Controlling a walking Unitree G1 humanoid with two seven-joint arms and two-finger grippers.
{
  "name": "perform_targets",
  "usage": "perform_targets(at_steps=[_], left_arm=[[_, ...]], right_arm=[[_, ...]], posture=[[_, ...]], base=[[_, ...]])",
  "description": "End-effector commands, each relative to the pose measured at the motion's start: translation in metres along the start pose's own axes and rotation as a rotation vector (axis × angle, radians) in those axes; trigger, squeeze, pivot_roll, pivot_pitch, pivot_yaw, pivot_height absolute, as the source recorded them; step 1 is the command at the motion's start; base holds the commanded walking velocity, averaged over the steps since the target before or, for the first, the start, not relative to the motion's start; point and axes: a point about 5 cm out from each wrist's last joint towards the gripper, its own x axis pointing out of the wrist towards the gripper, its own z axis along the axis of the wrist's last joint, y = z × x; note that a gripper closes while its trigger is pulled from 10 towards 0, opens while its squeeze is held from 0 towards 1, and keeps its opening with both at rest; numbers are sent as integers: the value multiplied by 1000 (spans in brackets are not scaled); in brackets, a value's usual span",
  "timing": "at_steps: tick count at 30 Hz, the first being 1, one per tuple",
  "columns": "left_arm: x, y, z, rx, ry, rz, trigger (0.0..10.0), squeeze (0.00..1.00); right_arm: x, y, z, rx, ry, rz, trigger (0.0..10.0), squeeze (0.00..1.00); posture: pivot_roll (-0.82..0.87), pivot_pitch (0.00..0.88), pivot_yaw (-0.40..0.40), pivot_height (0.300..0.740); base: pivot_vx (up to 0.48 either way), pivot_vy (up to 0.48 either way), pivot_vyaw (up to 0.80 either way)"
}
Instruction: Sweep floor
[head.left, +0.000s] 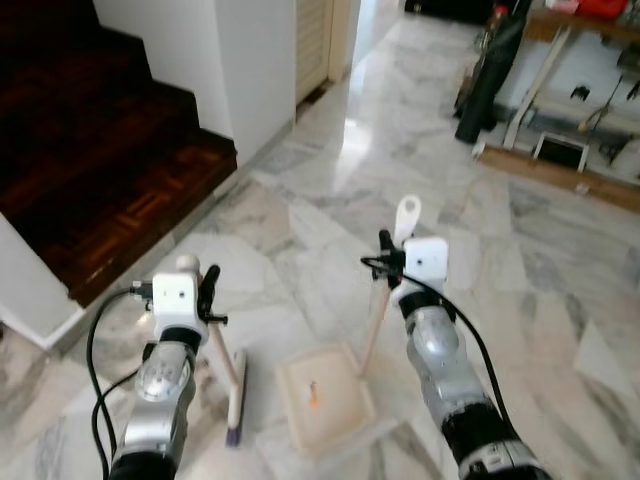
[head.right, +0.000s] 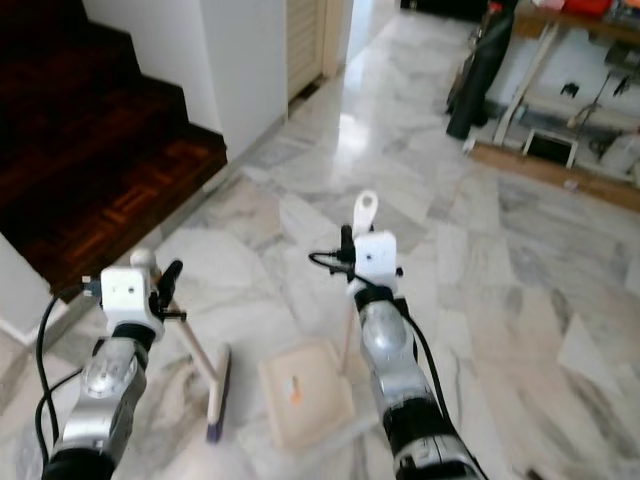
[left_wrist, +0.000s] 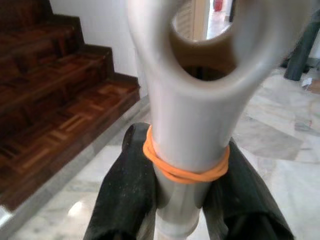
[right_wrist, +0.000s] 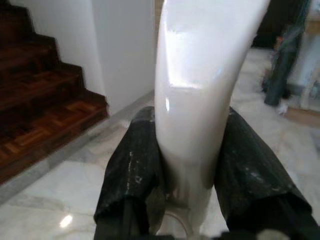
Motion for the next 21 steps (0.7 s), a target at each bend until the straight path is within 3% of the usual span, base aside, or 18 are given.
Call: perform_targets(at_steps=[1, 21], left_arm=[[3, 2, 9, 2, -41, -3, 10000, 0], [3, 2, 9, 2, -40, -3, 10000, 0]], right_arm=[[7, 1, 14, -13, -54, 8, 10000, 0], [7, 1, 13, -15, -47, 5, 10000, 0]], posture=[[42, 83, -28, 740], [43, 77, -29, 740]], base=[[315, 0, 0], [305, 0, 0]])
